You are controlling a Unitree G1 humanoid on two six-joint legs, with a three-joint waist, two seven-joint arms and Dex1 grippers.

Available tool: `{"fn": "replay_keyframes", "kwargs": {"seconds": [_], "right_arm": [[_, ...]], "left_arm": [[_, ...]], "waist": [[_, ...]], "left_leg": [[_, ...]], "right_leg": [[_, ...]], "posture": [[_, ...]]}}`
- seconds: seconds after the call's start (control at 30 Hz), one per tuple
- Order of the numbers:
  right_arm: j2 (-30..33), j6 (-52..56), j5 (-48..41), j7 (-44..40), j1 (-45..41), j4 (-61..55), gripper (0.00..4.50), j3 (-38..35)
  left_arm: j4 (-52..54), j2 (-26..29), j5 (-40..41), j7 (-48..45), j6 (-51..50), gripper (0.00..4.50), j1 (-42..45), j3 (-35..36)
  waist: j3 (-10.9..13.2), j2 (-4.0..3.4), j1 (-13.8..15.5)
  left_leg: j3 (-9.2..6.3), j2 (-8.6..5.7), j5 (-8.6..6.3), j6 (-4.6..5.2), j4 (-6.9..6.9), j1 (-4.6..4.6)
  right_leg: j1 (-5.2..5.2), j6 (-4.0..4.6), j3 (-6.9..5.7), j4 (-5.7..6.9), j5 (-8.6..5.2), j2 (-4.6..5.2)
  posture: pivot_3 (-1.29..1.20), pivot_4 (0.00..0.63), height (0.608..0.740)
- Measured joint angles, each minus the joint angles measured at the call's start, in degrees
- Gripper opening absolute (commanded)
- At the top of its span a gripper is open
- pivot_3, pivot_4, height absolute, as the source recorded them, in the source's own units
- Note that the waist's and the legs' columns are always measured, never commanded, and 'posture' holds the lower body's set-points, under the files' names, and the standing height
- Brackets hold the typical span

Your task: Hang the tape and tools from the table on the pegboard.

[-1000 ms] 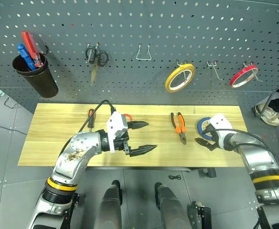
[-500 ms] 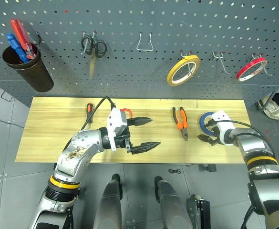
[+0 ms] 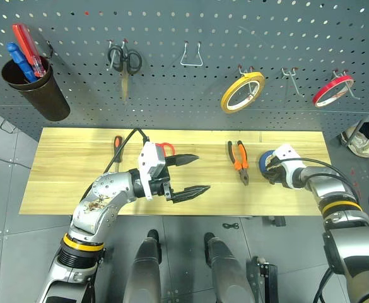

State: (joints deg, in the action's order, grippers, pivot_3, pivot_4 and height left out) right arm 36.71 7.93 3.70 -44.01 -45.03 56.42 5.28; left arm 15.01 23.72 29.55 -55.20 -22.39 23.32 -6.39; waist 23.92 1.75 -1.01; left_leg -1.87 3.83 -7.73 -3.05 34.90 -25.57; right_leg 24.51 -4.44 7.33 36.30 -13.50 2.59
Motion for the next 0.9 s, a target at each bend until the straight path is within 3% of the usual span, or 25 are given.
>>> {"fn": "replay_keyframes", "kwargs": {"seconds": [0.1, 0.27, 0.4, 0.63, 0.9], "right_arm": [[1.65, 2.11, 0.06, 3.56, 10.0, -14.99, 0.44, -2.3], [1.81, 9.64, 4.68, 14.2, 35.73, -61.13, 0.44, -10.8], [1.28, 8.34, 13.09, 21.09, 41.8, -82.66, 0.44, -11.43], [1.09, 0.32, 18.61, 26.86, 35.19, -85.87, 0.44, -10.48], [-0.67, -1.87, 15.06, 26.36, 24.5, -70.68, 0.44, -9.89]], "left_arm": [[0.25, -0.7, 2.12, 0.76, -2.21, 4.5, 1.52, 0.47], [-0.11, -0.95, 9.69, 3.24, -12.62, 4.5, 5.14, 2.82], [-1.39, -3.37, 13.06, 6.44, -15.71, 4.5, 9.93, 4.99], [-1.94, -4.57, 15.52, 8.39, -17.81, 4.5, 11.82, 6.52], [-4.86, -7.12, 21.44, 12.85, -20.62, 4.5, 17.95, 11.25]], "waist": [[-0.02, -0.04, 0.57], [-0.56, -0.36, 0.75], [-1.32, -0.1, -0.59], [-2.07, 0.15, -1.76], [-2.16, 0.25, -1.43]], "left_leg": [[-0.12, -0.05, 0.01, -0.04, 0.0, -0.17], [-0.36, -0.25, 0.23, -0.5, 0.26, -1.36], [-0.46, -0.26, 0.65, -0.95, 0.25, -1.51], [-0.47, -0.31, 1.41, -0.79, 0.1, -1.52], [-0.53, -0.34, 1.58, -0.7, -0.03, -1.63]], "right_leg": [[0.04, -0.04, -0.13, -0.02, -0.03, 0.03], [1.46, 0.29, -0.22, 0.8, 0.16, 0.15], [1.64, -0.08, -0.23, 0.8, 0.16, 0.09], [1.59, -0.09, -0.23, 0.72, 0.73, 0.09], [1.59, -0.11, -0.24, 0.68, 0.91, 0.1]], "posture": [[0.04, 0.393, 0.74], [0.0, 0.331, 0.74], [-0.02, 0.321, 0.74], [-0.02, 0.32, 0.74], [0.01, 0.304, 0.74]]}}
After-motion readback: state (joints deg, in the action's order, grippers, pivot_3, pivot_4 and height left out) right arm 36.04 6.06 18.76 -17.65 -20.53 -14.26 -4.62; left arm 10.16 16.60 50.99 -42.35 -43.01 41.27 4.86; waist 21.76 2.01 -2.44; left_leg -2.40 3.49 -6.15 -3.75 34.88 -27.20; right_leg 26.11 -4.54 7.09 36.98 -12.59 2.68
